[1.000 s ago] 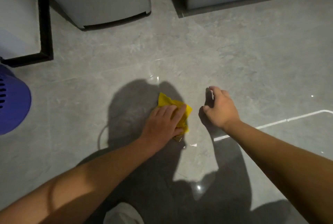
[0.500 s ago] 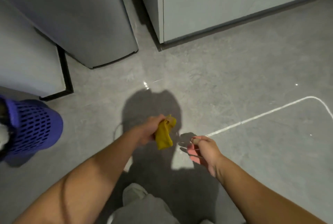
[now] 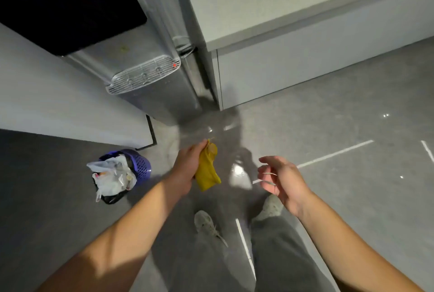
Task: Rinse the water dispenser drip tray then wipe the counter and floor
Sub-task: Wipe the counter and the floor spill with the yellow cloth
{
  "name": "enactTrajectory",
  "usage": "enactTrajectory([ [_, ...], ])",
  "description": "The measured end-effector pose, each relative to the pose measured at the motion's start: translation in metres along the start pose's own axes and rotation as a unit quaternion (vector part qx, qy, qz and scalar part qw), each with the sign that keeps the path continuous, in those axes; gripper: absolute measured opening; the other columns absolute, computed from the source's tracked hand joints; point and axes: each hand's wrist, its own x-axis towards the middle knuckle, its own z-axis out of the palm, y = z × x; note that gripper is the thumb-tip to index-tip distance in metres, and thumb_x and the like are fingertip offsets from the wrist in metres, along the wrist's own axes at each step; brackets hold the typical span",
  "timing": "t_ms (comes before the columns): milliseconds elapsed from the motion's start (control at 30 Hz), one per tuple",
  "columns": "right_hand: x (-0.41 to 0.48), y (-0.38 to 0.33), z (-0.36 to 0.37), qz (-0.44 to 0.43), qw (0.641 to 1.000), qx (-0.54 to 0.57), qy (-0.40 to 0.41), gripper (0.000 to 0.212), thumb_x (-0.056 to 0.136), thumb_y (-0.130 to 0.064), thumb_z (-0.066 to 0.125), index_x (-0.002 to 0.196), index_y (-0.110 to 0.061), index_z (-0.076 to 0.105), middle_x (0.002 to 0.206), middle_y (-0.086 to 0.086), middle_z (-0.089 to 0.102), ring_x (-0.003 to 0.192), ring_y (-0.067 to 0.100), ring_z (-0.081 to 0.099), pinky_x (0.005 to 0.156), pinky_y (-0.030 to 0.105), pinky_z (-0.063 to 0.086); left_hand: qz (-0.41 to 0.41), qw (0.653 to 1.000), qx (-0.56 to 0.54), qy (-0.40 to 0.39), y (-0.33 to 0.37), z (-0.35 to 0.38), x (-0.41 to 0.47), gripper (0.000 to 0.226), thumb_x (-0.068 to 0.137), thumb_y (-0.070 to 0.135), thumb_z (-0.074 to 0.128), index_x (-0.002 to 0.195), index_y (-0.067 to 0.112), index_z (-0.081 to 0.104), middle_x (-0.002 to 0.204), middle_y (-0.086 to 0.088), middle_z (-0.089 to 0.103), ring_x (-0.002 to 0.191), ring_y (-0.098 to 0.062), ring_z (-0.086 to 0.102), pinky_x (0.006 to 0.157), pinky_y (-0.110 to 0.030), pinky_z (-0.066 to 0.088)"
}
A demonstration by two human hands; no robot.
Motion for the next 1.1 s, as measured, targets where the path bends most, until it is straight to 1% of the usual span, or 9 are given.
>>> enactTrajectory([
  [67, -0.019, -0.044, -0.006, -0.023, 1.0, 0.001, 0.002, 0.015, 0.098, -0.019, 0.06, 0.101, -0.007, 0.07, 0.071, 0.006, 0.066, 0.062, 0.019, 0.063, 0.051, 0.027, 0.049, 0.026, 1.0, 0.004, -0.001, 0.042, 0.015, -0.021, 0.023, 0.096, 0.038, 0.068, 0.091, 0.017, 0.076, 0.074, 0.003, 0.077, 0.064, -0.008, 0.072, 0.056, -0.021, 0.055],
  [233, -0.02, -0.158, -0.032, -0.117, 0.992, -0.031, -0.03, 0.019, 0.095, -0.027, 0.062, 0.082, -0.013, 0.064, 0.063, 0.001, 0.052, 0.055, 0.015, 0.047, 0.053, 0.029, 0.038, 0.096, 0.995, 0.002, -0.017, 0.126, 0.07, -0.04, 0.025, 0.1, 0.033, 0.063, 0.092, 0.012, 0.075, 0.071, 0.0, 0.072, 0.066, -0.013, 0.067, 0.06, -0.023, 0.053],
  [300, -0.01, -0.208, -0.044, -0.132, 0.988, -0.068, -0.036, 0.023, 0.098, -0.03, 0.06, 0.082, -0.015, 0.065, 0.063, 0.002, 0.053, 0.054, 0.014, 0.047, 0.054, 0.03, 0.039, 0.104, 0.994, 0.009, -0.009, 0.156, 0.094, -0.039, 0.028, 0.1, 0.033, 0.062, 0.089, 0.011, 0.075, 0.069, -0.001, 0.072, 0.067, -0.016, 0.066, 0.066, -0.028, 0.052],
  [400, 0.006, -0.281, -0.059, -0.164, 0.977, -0.128, -0.044, 0.023, 0.099, -0.031, 0.059, 0.084, -0.014, 0.065, 0.066, 0.005, 0.054, 0.056, 0.015, 0.048, 0.054, 0.03, 0.04, 0.126, 0.992, 0.005, 0.011, 0.196, 0.122, -0.03, 0.029, 0.1, 0.028, 0.063, 0.09, 0.005, 0.077, 0.067, 0.0, 0.074, 0.061, -0.009, 0.068, 0.057, -0.02, 0.052],
  [533, 0.029, -0.377, -0.067, -0.205, 0.961, -0.182, -0.031, 0.025, 0.101, -0.029, 0.058, 0.086, -0.01, 0.065, 0.064, 0.003, 0.053, 0.057, 0.016, 0.048, 0.056, 0.031, 0.04, 0.144, 0.988, -0.046, 0.013, 0.254, 0.152, -0.016, 0.038, 0.102, 0.027, 0.061, 0.105, -0.011, 0.071, 0.085, -0.018, 0.068, 0.079, -0.026, 0.063, 0.077, -0.038, 0.049],
  [667, 0.058, -0.456, -0.06, -0.229, 0.952, -0.2, -0.034, 0.023, 0.1, -0.027, 0.059, 0.083, -0.011, 0.063, 0.06, 0.001, 0.051, 0.051, 0.013, 0.045, 0.056, 0.031, 0.037, 0.164, 0.983, -0.073, 0.034, 0.314, 0.169, 0.02, 0.026, 0.1, 0.03, 0.062, 0.09, 0.009, 0.071, 0.077, -0.011, 0.062, 0.073, -0.022, 0.057, 0.069, -0.033, 0.045],
  [800, 0.099, -0.514, -0.043, -0.255, 0.938, -0.235, -0.028, 0.021, 0.099, -0.022, 0.06, 0.081, -0.011, 0.062, 0.061, 0.002, 0.054, 0.052, 0.016, 0.046, 0.054, 0.03, 0.037, 0.157, 0.983, -0.092, 0.036, 0.37, 0.183, 0.074, 0.039, 0.1, 0.029, 0.062, 0.066, 0.017, 0.077, 0.062, 0.0, 0.069, 0.054, -0.013, 0.064, 0.05, -0.021, 0.048],
  [1000, 0.164, -0.566, -0.025, -0.25, 0.911, -0.327, 0.022, 0.019, 0.096, -0.021, 0.065, 0.079, -0.013, 0.059, 0.059, 0.001, 0.063, 0.058, 0.021, 0.057, 0.055, 0.031, 0.047, 0.225, 0.972, 0.044, 0.054, 0.428, 0.195, 0.139, 0.036, 0.101, 0.04, 0.058, 0.084, 0.015, 0.078, 0.08, 0.002, 0.08, 0.075, -0.014, 0.074, 0.072, -0.031, 0.054],
  [1100, 0.195, -0.585, -0.016, -0.282, 0.854, -0.433, 0.055, 0.019, 0.089, -0.026, 0.073, 0.08, -0.014, 0.061, 0.073, 0.004, 0.07, 0.061, 0.018, 0.061, 0.063, 0.03, 0.049, 0.24, 0.949, 0.183, 0.097, 0.446, 0.196, 0.165, 0.035, 0.099, 0.048, 0.06, 0.094, 0.016, 0.071, 0.088, -0.004, 0.077, 0.089, -0.028, 0.071, 0.084, -0.042, 0.056],
])
